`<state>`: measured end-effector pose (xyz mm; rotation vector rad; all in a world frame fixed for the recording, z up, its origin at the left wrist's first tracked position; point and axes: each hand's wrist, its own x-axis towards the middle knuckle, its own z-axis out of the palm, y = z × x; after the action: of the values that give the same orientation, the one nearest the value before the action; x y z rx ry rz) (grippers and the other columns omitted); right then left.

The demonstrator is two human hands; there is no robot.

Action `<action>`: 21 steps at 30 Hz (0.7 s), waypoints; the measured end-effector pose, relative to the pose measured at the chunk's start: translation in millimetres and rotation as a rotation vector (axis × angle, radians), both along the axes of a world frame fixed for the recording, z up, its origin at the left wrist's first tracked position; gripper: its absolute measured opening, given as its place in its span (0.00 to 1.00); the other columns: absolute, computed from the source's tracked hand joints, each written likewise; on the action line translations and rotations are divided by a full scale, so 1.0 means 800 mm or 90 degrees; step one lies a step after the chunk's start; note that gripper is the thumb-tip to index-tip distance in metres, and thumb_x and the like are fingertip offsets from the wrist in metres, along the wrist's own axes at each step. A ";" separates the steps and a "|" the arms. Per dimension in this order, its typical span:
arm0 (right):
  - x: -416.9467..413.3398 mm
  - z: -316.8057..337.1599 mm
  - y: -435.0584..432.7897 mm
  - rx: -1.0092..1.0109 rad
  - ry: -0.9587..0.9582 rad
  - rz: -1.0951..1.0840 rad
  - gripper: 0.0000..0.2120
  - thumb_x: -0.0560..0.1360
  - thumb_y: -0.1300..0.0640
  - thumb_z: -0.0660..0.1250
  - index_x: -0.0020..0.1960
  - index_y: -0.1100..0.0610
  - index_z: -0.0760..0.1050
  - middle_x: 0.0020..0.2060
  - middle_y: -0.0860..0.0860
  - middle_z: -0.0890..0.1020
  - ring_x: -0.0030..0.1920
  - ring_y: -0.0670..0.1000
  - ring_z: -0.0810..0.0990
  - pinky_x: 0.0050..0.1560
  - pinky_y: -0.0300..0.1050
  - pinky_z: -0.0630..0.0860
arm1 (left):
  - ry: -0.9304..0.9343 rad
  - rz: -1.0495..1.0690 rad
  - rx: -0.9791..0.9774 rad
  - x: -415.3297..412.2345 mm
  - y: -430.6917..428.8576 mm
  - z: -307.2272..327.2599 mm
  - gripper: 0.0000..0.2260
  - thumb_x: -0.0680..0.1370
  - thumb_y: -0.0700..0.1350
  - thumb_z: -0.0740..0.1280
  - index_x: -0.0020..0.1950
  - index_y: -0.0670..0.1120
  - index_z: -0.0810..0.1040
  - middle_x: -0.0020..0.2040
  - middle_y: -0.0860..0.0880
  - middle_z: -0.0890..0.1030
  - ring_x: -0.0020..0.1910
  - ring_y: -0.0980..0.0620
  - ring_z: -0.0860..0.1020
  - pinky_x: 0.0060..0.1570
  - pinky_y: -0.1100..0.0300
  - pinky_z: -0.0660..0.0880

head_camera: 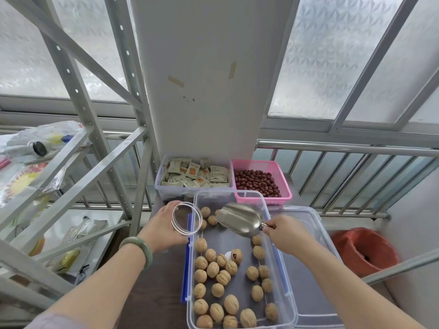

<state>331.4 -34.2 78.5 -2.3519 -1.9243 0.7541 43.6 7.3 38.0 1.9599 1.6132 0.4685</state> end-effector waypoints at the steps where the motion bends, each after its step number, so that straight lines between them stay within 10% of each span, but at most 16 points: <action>1: 0.003 -0.010 0.000 -0.018 -0.029 -0.017 0.11 0.76 0.54 0.61 0.36 0.55 0.73 0.33 0.50 0.76 0.39 0.54 0.75 0.30 0.40 0.65 | 0.002 0.000 -0.006 0.000 0.001 0.001 0.42 0.62 0.49 0.77 0.71 0.49 0.61 0.67 0.51 0.70 0.65 0.53 0.70 0.60 0.63 0.66; 7: -0.014 -0.041 -0.004 -0.206 -0.211 0.101 0.10 0.77 0.64 0.54 0.44 0.62 0.74 0.50 0.58 0.77 0.57 0.58 0.78 0.51 0.45 0.77 | -0.009 -0.003 -0.029 0.000 0.009 0.005 0.40 0.62 0.48 0.77 0.70 0.52 0.62 0.66 0.53 0.70 0.46 0.55 0.71 0.43 0.64 0.69; 11: -0.022 -0.056 0.004 -0.207 -0.246 0.152 0.16 0.79 0.65 0.53 0.60 0.65 0.75 0.59 0.59 0.76 0.61 0.60 0.76 0.59 0.48 0.74 | -0.003 -0.008 -0.042 0.001 0.014 0.010 0.42 0.62 0.48 0.77 0.71 0.51 0.60 0.68 0.52 0.69 0.53 0.53 0.73 0.50 0.60 0.72; 15: -0.029 -0.062 0.022 -0.204 -0.219 0.118 0.10 0.78 0.65 0.55 0.48 0.59 0.75 0.51 0.59 0.75 0.61 0.57 0.77 0.58 0.46 0.75 | 0.011 -0.023 -0.042 0.003 0.017 0.014 0.42 0.63 0.47 0.77 0.72 0.50 0.59 0.68 0.52 0.69 0.63 0.53 0.70 0.59 0.62 0.67; 17: -0.029 -0.073 0.036 -0.196 -0.196 0.094 0.12 0.76 0.64 0.57 0.57 0.62 0.75 0.49 0.58 0.75 0.60 0.57 0.78 0.56 0.46 0.76 | 0.014 -0.011 -0.049 0.002 0.018 0.014 0.43 0.63 0.49 0.77 0.72 0.51 0.59 0.68 0.52 0.69 0.61 0.52 0.72 0.58 0.61 0.69; 21: -0.028 -0.091 0.057 -0.174 -0.173 0.115 0.11 0.76 0.65 0.56 0.52 0.61 0.76 0.59 0.58 0.78 0.60 0.58 0.77 0.57 0.47 0.75 | 0.008 0.000 -0.046 0.002 0.019 0.011 0.43 0.62 0.49 0.77 0.72 0.51 0.59 0.68 0.53 0.69 0.60 0.54 0.72 0.58 0.61 0.69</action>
<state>309.1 11.3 5.7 -2.5800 -2.3026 0.7887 45.1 22.2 46.4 1.9127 1.6159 0.3932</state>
